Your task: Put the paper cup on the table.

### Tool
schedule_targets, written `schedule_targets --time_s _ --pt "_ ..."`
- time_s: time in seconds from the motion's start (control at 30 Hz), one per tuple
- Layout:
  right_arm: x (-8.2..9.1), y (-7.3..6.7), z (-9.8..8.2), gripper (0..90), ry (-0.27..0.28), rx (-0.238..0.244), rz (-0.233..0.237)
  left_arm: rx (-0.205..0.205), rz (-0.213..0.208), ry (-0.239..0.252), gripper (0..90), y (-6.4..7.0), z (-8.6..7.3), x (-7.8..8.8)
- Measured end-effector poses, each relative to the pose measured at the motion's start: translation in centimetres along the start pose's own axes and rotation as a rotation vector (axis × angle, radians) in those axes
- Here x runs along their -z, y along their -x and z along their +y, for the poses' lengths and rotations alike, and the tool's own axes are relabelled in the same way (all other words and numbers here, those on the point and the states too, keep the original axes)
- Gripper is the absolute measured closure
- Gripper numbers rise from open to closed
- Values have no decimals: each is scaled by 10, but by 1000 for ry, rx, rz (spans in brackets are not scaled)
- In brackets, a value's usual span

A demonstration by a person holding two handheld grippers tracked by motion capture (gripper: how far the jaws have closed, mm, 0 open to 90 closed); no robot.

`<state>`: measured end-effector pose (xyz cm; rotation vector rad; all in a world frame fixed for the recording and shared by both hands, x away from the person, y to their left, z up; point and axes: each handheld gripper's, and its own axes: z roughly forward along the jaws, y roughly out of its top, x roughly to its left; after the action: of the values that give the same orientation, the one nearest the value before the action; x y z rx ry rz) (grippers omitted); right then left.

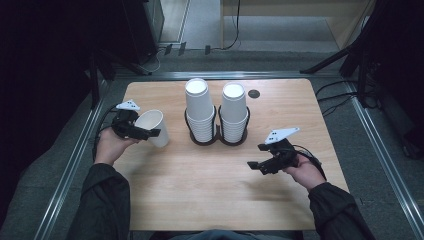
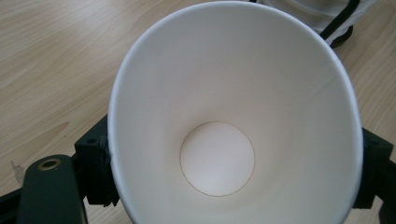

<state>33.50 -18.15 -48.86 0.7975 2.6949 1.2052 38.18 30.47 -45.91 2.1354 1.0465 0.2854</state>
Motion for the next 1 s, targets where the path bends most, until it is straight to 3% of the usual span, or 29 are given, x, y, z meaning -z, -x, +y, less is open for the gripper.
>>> schedule_targets --time_s 0.17,0.4,0.53,0.63,0.8,1.0 --pt "-1 1 1 204 1 -1 -2 11 16 -21 157 -8 -4 -2" --pt "-2 0 2 204 -7 5 0 28 100 -34 154 -22 -13 6" --pt "-4 -1 1 204 -18 12 -3 49 142 -12 144 -31 -17 7" --pt "-5 -2 1 204 -23 19 -3 42 160 -21 138 -34 -19 6" --pt "-5 -2 1 204 -20 20 -2 1 150 -26 129 -31 -20 -1" --pt "-2 -2 2 204 -4 17 -8 7 143 -34 123 -30 -20 -5"
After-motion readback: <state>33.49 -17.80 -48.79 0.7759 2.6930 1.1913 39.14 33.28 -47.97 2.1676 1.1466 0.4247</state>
